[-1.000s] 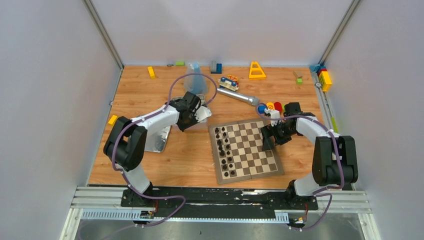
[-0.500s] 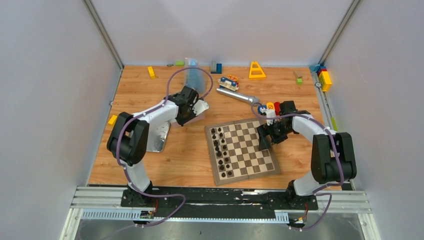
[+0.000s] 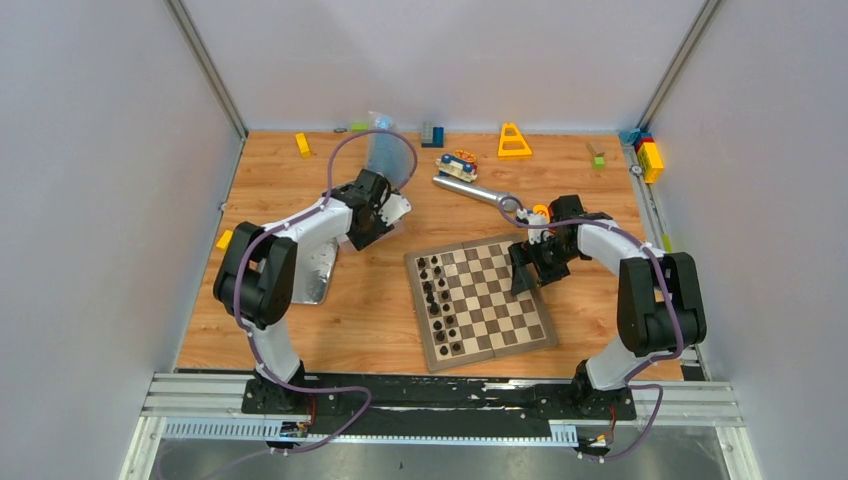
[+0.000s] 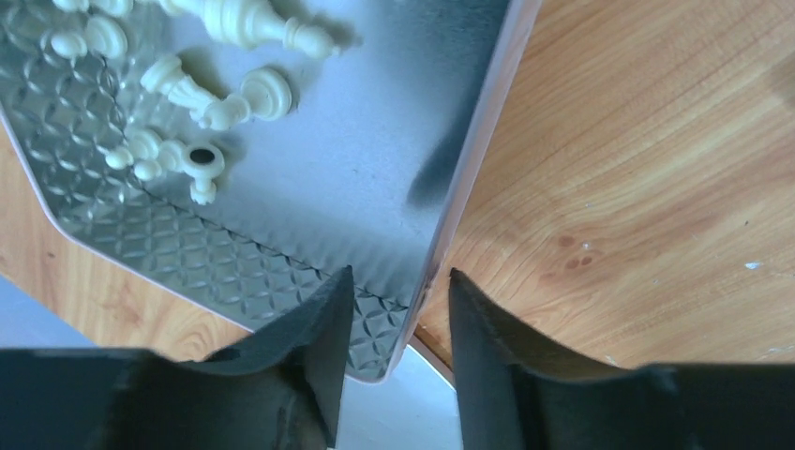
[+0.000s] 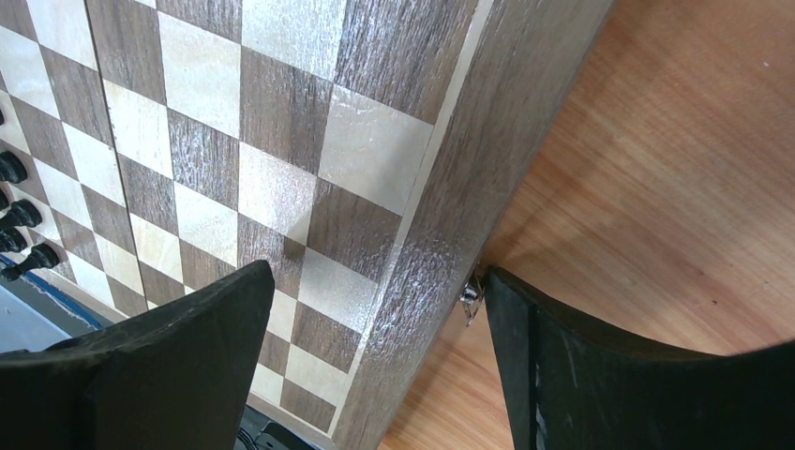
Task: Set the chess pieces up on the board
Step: Move the storage box to the center of the board.
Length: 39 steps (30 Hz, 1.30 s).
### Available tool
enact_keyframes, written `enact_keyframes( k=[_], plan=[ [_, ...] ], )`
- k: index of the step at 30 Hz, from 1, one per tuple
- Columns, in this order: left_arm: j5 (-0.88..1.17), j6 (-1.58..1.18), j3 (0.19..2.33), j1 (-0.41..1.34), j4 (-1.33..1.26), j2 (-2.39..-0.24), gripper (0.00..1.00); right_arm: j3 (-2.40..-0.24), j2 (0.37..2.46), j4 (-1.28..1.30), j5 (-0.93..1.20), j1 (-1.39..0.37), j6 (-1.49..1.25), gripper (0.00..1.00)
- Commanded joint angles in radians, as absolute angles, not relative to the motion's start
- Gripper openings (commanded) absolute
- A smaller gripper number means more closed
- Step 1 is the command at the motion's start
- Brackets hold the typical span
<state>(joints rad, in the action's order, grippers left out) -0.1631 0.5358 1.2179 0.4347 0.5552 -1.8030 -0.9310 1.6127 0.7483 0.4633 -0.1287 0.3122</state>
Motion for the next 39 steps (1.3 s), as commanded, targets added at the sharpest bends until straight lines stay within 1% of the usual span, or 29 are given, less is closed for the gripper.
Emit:
enact_keyframes(
  k=[1, 2, 3, 4, 6, 13, 17, 24, 29, 39],
  plan=[
    [-0.155, 0.51, 1.195, 0.425, 0.524, -1.72, 0.56, -0.925, 1.652, 0.721, 0.453, -0.149, 0.284, 0.85],
    [-0.147, 0.509, 1.189, 0.425, 0.524, -1.702, 0.63, -0.925, 1.647, 0.72, 0.447, -0.147, 0.286, 0.86],
    [-0.123, 0.513, 1.172, 0.425, 0.524, -1.662, 0.67, -0.926, 1.641, 0.721, 0.444, -0.144, 0.287, 0.86],
    [-0.115, 0.515, 1.161, 0.425, 0.525, -1.642, 0.74, -0.928, 1.637, 0.722, 0.444, -0.14, 0.287, 0.87],
    [-0.067, 0.528, 1.132, 0.425, 0.543, -1.579, 0.79, -0.926, 1.628, 0.727, 0.434, -0.134, 0.292, 0.88],
    [0.201, 0.617, 0.938, 0.444, 0.523, -1.344, 0.89, -0.897, 1.611, 0.746, 0.421, -0.124, 0.347, 0.91],
    [0.274, 0.654, 0.846, 0.489, 0.436, -1.307, 0.92, -0.895, 1.608, 0.749, 0.423, -0.122, 0.357, 0.91],
    [0.317, 0.726, 0.795, 0.553, 0.289, -1.385, 0.95, -0.905, 1.634, 0.754, 0.424, -0.122, 0.359, 0.9],
    [0.316, 0.757, 0.792, 0.591, 0.217, -1.438, 0.99, -0.894, 1.647, 0.754, 0.426, -0.123, 0.36, 0.91],
    [0.232, 0.779, 0.789, 0.627, 0.101, -1.519, 1.0, -0.877, 1.649, 0.767, 0.454, -0.124, 0.392, 0.93]
  ],
)
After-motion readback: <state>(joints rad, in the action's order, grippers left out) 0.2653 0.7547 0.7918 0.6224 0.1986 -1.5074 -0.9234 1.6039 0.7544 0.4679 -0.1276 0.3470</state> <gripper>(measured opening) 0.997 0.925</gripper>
